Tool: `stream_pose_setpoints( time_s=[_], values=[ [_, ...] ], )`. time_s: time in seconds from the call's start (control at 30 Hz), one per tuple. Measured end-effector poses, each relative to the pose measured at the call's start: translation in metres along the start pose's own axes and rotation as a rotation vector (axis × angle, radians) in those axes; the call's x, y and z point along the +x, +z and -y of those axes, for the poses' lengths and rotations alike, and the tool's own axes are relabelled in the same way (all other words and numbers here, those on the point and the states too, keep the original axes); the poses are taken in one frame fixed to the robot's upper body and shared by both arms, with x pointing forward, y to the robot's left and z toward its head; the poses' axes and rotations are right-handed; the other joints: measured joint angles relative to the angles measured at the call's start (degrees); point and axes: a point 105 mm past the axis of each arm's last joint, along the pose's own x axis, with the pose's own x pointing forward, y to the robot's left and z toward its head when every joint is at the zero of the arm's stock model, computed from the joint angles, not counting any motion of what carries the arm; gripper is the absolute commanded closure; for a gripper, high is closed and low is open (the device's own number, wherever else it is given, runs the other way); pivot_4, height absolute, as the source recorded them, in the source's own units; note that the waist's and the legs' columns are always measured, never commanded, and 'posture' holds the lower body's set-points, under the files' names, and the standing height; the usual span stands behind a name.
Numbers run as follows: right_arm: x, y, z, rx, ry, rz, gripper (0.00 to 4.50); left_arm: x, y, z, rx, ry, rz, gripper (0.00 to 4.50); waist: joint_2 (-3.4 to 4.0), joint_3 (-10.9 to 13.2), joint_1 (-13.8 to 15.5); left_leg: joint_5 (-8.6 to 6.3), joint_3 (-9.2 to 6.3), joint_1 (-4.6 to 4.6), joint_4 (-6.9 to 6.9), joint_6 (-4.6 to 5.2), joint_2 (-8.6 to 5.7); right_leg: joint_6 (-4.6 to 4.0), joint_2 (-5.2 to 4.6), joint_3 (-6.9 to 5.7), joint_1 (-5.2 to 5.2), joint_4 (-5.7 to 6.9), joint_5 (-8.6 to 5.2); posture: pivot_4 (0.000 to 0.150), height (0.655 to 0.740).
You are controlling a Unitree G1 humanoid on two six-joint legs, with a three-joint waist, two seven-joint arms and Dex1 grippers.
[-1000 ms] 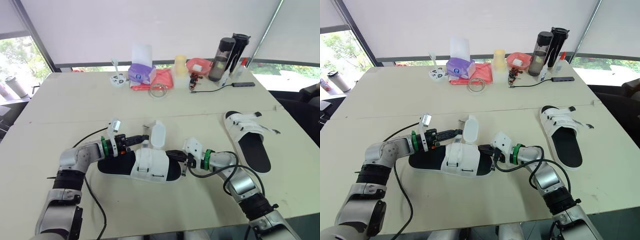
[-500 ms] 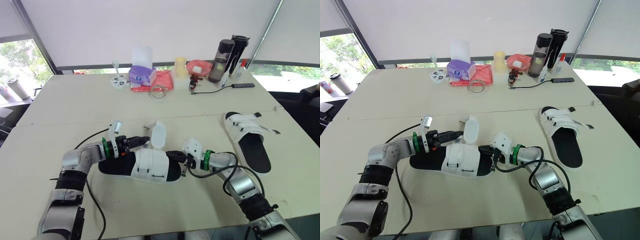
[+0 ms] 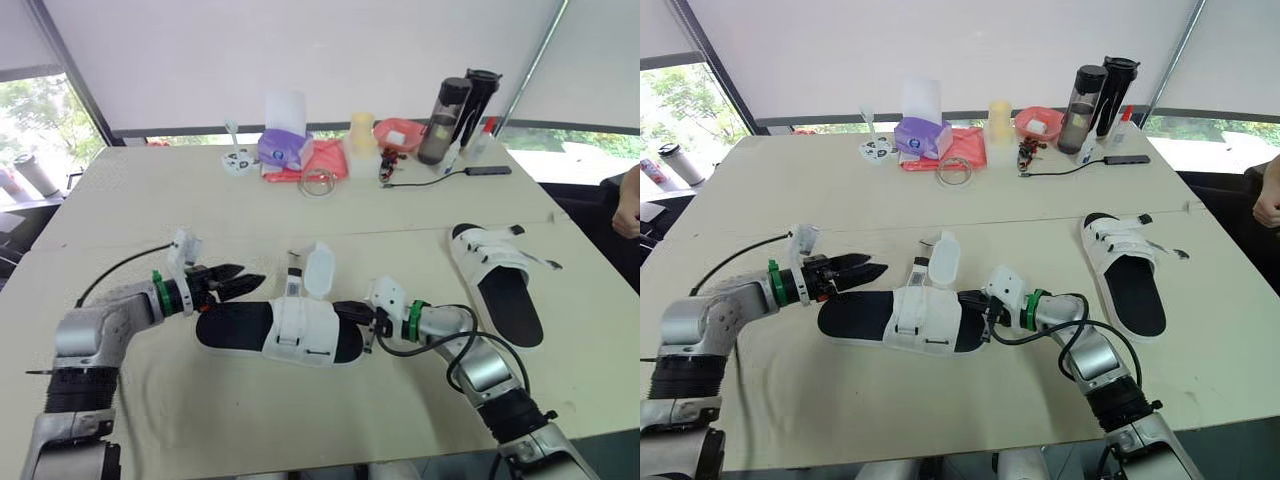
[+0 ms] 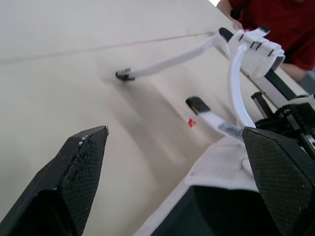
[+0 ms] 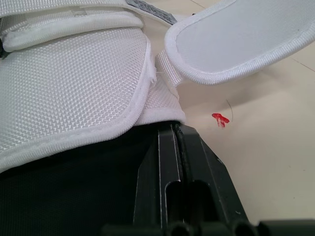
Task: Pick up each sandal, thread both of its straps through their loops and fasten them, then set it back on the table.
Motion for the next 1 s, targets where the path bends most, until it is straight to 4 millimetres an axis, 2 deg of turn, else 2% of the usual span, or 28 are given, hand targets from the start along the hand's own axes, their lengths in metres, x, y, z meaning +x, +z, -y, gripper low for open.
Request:
stream_pose_setpoints(
  time_s=[0.13, 0.23, 0.33, 0.4, 0.47, 0.57, 0.7, 0.83, 1.0],
  values=[
    [0.001, 0.001, 0.0, -0.002, 0.007, 0.004, 4.5, 0.011, 0.022, 0.008, 0.081, 0.018, 0.084, 0.04, -0.02, 0.01, -0.01, 0.0, -0.01, -0.03, -0.02, 0.0, 0.0, 0.0, 0.02, -0.01, -0.09, 0.04, 0.0, 0.15, 0.74],
    [0.003, 0.002, 0.0, -0.002, 0.01, 0.007, 4.5, 0.026, 0.049, 0.017, 0.118, 0.005, 0.16, 0.04, -0.06, 0.03, -0.04, 0.01, -0.01, -0.03, 0.02, -0.01, 0.0, 0.0, 0.07, -0.03, -0.12, 0.08, 0.03, 0.15, 0.74],
    [0.004, 0.001, 0.0, -0.002, 0.013, 0.007, 4.5, 0.046, 0.066, 0.023, 0.053, -0.013, 0.186, 0.04, -0.06, 0.03, -0.14, 0.01, 0.0, 0.08, 0.08, -0.01, -0.01, 0.04, 0.1, -0.03, -0.05, 0.15, 0.05, 0.15, 0.74],
    [0.005, 0.001, 0.0, -0.003, 0.014, 0.005, 4.5, 0.057, 0.063, 0.019, -0.051, -0.004, 0.138, 0.04, -0.07, 0.03, -0.16, 0.02, -0.01, 0.16, 0.09, -0.01, -0.01, 0.07, 0.14, -0.04, 0.02, 0.19, 0.05, 0.15, 0.74],
    [0.006, 0.002, 0.0, -0.007, 0.017, 0.007, 4.5, 0.065, 0.05, 0.014, -0.201, 0.006, 0.049, 0.04, -0.08, 0.04, -0.34, 0.02, -0.03, 0.17, 0.09, 0.0, -0.01, 0.22, 0.21, -0.03, -0.01, 0.22, 0.14, 0.15, 0.74],
    [0.006, 0.002, -0.001, -0.011, 0.018, 0.01, 4.5, 0.065, 0.036, 0.008, -0.315, 0.032, -0.025, 0.04, -0.14, 0.07, -0.36, 0.02, -0.08, 0.17, 0.09, -0.06, 0.01, 0.26, 0.28, -0.03, -0.05, 0.25, 0.17, 0.15, 0.74],
    [0.005, -0.001, -0.002, -0.003, 0.01, 0.006, 4.5, 0.059, 0.036, 0.004, -0.442, 0.036, -0.052, 0.04, -0.2, 0.11, -0.16, 0.03, -0.17, 0.18, 0.11, -0.13, 0.01, 0.26, 0.32, -0.03, -0.05, 0.27, 0.17, 0.15, 0.74],
    [0.004, -0.001, -0.002, -0.002, -0.001, 0.006, 4.5, 0.06, 0.036, 0.009, -0.509, 0.017, -0.048, 0.04, -0.2, 0.11, -0.04, 0.03, -0.18, 0.22, 0.12, -0.15, 0.0, 0.25, 0.3, -0.03, 0.0, 0.24, 0.17, 0.15, 0.74],
    [0.004, -0.001, -0.002, -0.004, -0.002, 0.008, 4.5, 0.078, 0.023, 0.024, -0.571, -0.021, -0.101, 0.04, -0.28, 0.15, -0.1, 0.04, -0.18, 0.22, 0.12, -0.19, 0.0, 0.27, 0.31, -0.02, 0.05, 0.26, 0.18, 0.15, 0.74]
  ],
)
